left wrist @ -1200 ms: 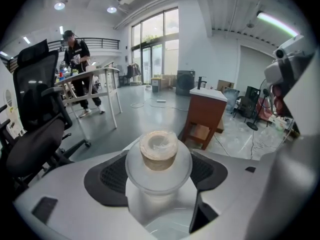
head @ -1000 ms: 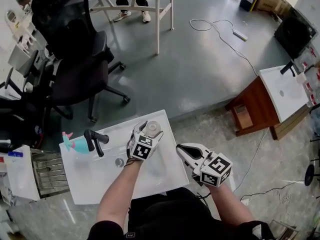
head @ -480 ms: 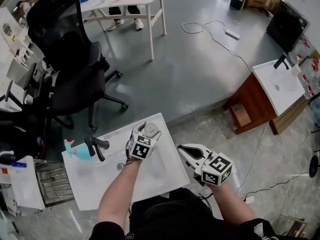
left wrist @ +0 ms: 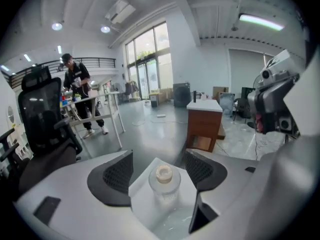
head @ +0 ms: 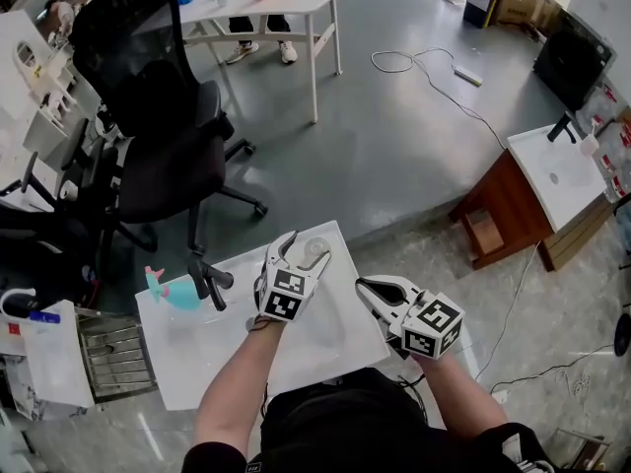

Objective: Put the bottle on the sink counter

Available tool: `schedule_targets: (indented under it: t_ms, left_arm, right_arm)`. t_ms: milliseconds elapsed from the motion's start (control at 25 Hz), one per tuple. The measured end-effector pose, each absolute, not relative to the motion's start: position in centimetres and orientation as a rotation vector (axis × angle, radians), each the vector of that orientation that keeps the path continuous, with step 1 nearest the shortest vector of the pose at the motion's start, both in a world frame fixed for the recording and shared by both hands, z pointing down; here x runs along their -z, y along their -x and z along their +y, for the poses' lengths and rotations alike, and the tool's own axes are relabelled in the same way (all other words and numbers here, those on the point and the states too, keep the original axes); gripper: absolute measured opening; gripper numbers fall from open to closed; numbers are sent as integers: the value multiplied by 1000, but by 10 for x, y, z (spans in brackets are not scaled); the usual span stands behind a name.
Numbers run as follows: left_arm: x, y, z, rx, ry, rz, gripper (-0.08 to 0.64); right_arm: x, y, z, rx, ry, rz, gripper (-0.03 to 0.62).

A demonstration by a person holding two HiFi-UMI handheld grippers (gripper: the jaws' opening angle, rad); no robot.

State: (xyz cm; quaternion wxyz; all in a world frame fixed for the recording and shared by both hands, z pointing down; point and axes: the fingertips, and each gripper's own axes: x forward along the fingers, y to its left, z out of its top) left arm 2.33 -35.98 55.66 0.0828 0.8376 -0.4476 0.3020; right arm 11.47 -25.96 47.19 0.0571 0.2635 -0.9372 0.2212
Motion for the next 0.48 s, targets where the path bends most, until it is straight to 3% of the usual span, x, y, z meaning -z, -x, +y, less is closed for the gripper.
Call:
schedule_targets:
  t_ms: [200,280,480]
  left_arm:
    - [-461,0,-315,-606,-2579,-1478,316]
    - [-431,25,-295,-484,-2595,-1517,198]
    - [-382,91,-235,-228,-2574,-1500,128]
  right_arm:
    - [-447,-94,-248,-629,-856,-2848,15]
    - [-436,-74,-244,-598,-865,-2856,15]
    - [-399,-25,-227,-544,-907,-2903,15]
